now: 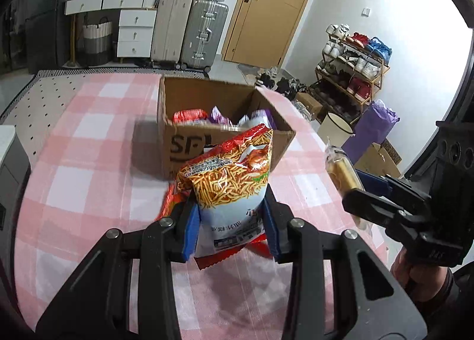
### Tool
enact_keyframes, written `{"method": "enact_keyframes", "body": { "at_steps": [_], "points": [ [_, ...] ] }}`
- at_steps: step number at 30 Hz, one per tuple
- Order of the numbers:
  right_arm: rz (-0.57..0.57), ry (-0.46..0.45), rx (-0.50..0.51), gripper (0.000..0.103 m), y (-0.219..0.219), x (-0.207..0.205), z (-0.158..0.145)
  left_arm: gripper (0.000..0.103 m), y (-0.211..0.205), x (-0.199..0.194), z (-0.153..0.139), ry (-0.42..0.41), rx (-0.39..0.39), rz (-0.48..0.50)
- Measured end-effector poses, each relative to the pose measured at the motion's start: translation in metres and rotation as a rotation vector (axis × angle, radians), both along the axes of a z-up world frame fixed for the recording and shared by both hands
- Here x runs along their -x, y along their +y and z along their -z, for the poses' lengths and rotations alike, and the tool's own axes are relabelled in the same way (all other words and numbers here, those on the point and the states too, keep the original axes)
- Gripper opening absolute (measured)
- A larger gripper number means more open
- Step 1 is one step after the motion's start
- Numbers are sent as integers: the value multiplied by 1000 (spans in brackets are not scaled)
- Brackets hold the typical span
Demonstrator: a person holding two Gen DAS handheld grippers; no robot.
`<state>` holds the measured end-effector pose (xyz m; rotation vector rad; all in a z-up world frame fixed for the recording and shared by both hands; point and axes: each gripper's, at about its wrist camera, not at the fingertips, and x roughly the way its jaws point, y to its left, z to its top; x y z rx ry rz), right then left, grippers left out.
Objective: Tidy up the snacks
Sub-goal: 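Carry both packs over the box and open both grippers to drop them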
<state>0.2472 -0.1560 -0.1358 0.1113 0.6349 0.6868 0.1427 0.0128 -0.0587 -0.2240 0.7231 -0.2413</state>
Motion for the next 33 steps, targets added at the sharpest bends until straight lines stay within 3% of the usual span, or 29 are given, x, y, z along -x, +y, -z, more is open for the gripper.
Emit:
{"method": "enact_keyframes", "body": {
  "at_steps": [16,26,33],
  "points": [
    [15,-74,-20,59,13,-45,-51,34,0,-35,-79,-76,-78,30],
    [31,-111,-34,59,14,-79,-84,34,8,-96,-121,-89,-110,11],
    [46,-111,-48,59,11,-119,-98,35,7,-144,-124,-58,-104,-10]
  ]
}}
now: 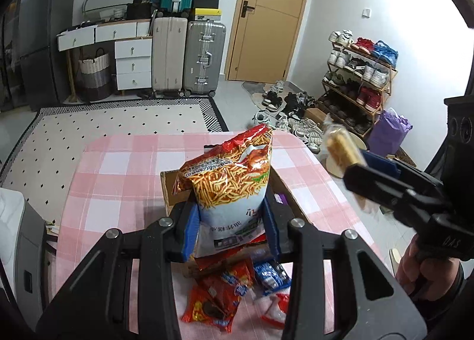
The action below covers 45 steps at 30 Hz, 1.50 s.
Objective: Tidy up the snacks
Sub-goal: 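Carry both packs over the box and open both grippers to drop them, then withdraw both open grippers from the box toward the remaining snacks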
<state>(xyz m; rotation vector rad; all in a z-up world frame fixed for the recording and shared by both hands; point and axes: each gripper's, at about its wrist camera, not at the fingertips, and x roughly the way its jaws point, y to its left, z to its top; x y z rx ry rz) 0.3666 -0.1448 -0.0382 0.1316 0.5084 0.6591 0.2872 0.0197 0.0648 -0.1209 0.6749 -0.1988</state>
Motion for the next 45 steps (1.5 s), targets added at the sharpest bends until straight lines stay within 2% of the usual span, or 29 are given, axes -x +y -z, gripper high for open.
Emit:
{"method": "enact_keyframes", "body": {
  "at_steps": [11,27,29,30,31,32,34,35,45],
  "points": [
    [-1,63,5,59,9,-55,14,35,1,-70,26,66,-6,-2],
    [20,142,43,62,23,-96,56,36,-6,-119,88,165,2,20],
    [29,144,30,67,20,-95,57,40,-3,-121,93,177,8,17],
    [34,143,27,68,19,-96,57,45,-2,-122,95,175,5,14],
    [36,141,24,68,16,-95,56,55,-1,-122,95,169,1,9],
    [38,139,23,68,15,-94,56,59,0,-121,94,162,0,6],
    [43,130,19,68,12,-91,53,75,0,-118,91,143,-9,1],
    [45,125,17,68,11,-90,51,79,0,-116,90,139,-17,0],
    [58,79,9,71,3,-64,33,80,3,-82,74,100,-19,-16]
  ]
}}
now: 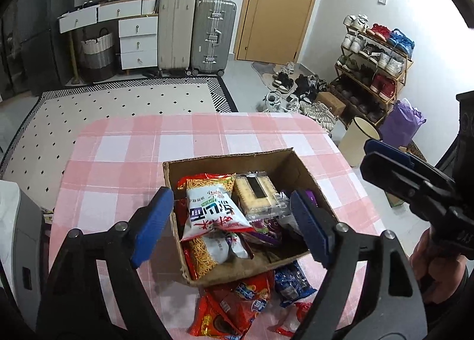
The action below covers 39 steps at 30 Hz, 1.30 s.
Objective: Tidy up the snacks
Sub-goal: 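Withdraw both open grippers from the box toward the remaining snacks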
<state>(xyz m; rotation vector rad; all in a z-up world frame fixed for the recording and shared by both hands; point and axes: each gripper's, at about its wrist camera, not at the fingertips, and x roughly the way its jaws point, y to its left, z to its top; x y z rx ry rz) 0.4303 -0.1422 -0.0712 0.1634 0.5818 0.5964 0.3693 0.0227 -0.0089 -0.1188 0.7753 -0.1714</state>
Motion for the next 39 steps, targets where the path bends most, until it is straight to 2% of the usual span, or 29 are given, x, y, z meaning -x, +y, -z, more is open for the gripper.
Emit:
{"method": "enact_keyframes", "body": {
  "at_steps": [7,16,18,26,30,39],
  "points": [
    [7,-22,-1,73,-2,27,-9,80,-2,31,-16,-35,-11,0],
    [22,-57,-6,85,-8,69,-17,83,2,74,-30,-77,-22,-17],
    [25,-66,-4,89,-9,79,-17,83,1,85,-30,-82,-26,-19],
    [46,-71,-11,93,-21,117,-10,89,1,137,-34,-116,-8,-24],
    [54,-73,-12,95,-28,137,-5,101,-1,166,-30,-137,-5,-38],
    [68,-83,-13,98,-35,188,4,102,3,215,-20,-155,-8,-90]
  ]
}}
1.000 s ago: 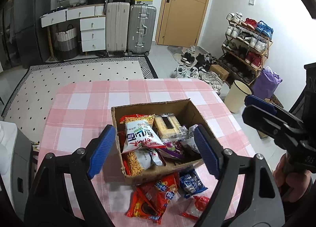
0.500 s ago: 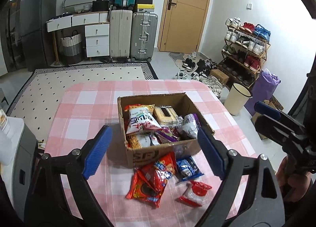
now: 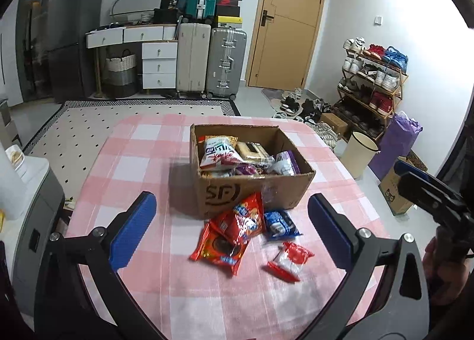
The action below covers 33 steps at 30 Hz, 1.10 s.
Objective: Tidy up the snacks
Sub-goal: 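Withdraw both open grippers from the box toward the remaining snacks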
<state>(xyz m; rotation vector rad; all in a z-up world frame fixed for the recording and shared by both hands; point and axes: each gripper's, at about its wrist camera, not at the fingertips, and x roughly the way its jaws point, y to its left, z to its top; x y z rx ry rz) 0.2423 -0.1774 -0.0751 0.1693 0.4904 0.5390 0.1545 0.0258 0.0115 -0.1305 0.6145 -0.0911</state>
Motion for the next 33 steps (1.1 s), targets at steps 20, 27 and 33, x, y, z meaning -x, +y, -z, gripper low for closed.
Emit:
{"method": "enact_keyframes", "body": {
  "at_steps": [20,27,33],
  "points": [
    [7,138,14,102,0,43,78,102,-1,31,56,75,-17,-60],
    [-29,201,37,102,11,23,110,102,0,18,84,127,-1,-44],
    [-47,279,82,102,25,0,140,102,1,7,109,176,5,-31]
  ]
}}
